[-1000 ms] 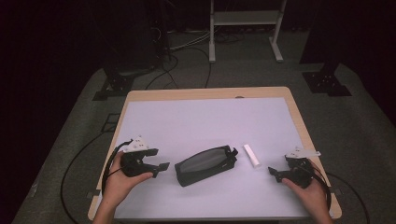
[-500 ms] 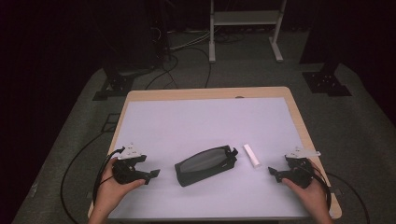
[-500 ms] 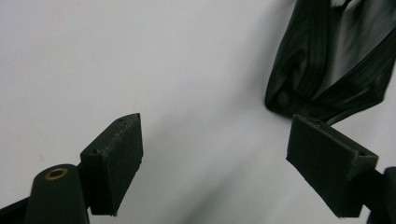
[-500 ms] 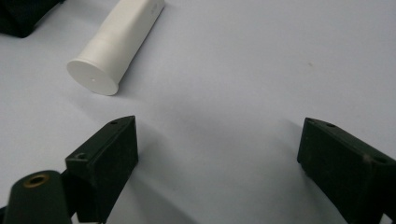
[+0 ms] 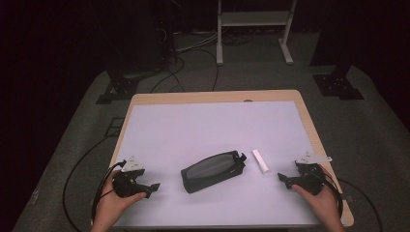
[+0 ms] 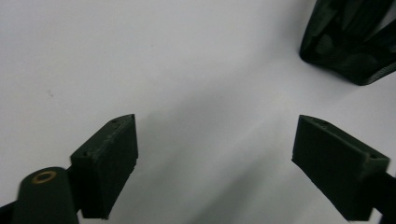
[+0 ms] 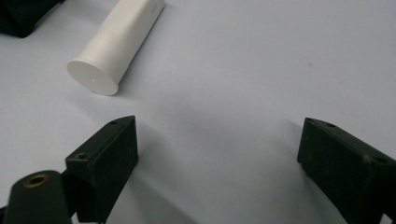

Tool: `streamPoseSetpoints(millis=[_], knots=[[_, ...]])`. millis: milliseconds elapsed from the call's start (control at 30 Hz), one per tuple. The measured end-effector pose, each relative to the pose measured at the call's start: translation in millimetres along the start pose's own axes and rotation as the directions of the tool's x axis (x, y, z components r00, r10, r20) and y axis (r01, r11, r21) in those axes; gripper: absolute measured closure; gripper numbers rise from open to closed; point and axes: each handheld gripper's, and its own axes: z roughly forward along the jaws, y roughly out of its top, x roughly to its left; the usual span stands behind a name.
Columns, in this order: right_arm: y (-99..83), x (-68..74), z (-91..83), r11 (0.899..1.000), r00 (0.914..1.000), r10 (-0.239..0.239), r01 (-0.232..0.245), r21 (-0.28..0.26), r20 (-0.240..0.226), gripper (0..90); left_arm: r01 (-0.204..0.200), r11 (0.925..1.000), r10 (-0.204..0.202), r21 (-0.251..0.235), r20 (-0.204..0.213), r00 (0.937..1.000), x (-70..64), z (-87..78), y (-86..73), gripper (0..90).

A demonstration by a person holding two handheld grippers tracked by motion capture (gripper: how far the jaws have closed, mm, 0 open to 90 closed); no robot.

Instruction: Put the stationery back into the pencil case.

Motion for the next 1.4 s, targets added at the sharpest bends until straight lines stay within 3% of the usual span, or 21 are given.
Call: streamPoseSetpoints(millis=[233,500,633,733,933,967,1067,1267,1400], knots=[[0.2,0.0,0.0,1.000,1.0000,0.000,0.000,0.002,0.000,11.3,-0.010,0.9996,0.010,0.028,-0.013,0.9999,2.2,7.0,-4.4,10.6],[1.7,1.1,-0.4,1.000,1.0000,0.006,-0.007,0.014,0.006,12.0,-0.015,0.9983,0.018,0.056,-0.060,0.9980,6.1,16.6,-11.4,7.4],[3.0,2.7,-1.1,1.000,0.9998,0.009,-0.009,0.025,0.015,13.1,-0.028,0.9988,0.030,0.039,-0.054,0.9981,7.2,19.5,-14.0,3.0],[5.4,3.4,-1.2,0.999,0.9997,0.012,-0.013,0.046,0.019,13.7,-0.037,0.9993,0.037,-0.003,-0.046,0.9983,8.9,19.9,-19.2,1.3],[15.6,6.9,-2.3,0.992,0.9997,0.014,-0.017,0.122,0.020,22.1,-0.038,0.9983,0.037,-0.043,-0.036,0.9987,9.5,21.5,-24.3,0.0],[15.6,6.9,-2.3,0.992,0.9997,0.014,-0.017,0.122,0.020,22.1,-0.037,0.9982,0.036,-0.046,-0.036,0.9987,9.5,21.4,-24.8,0.0],[20.6,8.8,-4.9,0.988,0.9989,0.036,-0.040,0.153,0.030,34.8,-0.040,0.9982,0.038,-0.045,-0.038,0.9986,9.4,21.4,-24.7,0.0],[27.9,11.1,-5.3,0.975,0.9968,0.080,-0.080,0.205,0.009,37.1,-0.039,0.9983,0.037,-0.044,-0.038,0.9986,9.3,21.5,-24.7,0.0],[30.9,12.5,-4.7,0.973,0.9965,0.083,-0.081,0.215,0.000,39.2,-0.039,0.9982,0.037,-0.045,-0.038,0.9986,9.4,21.5,-24.8,0.0]])
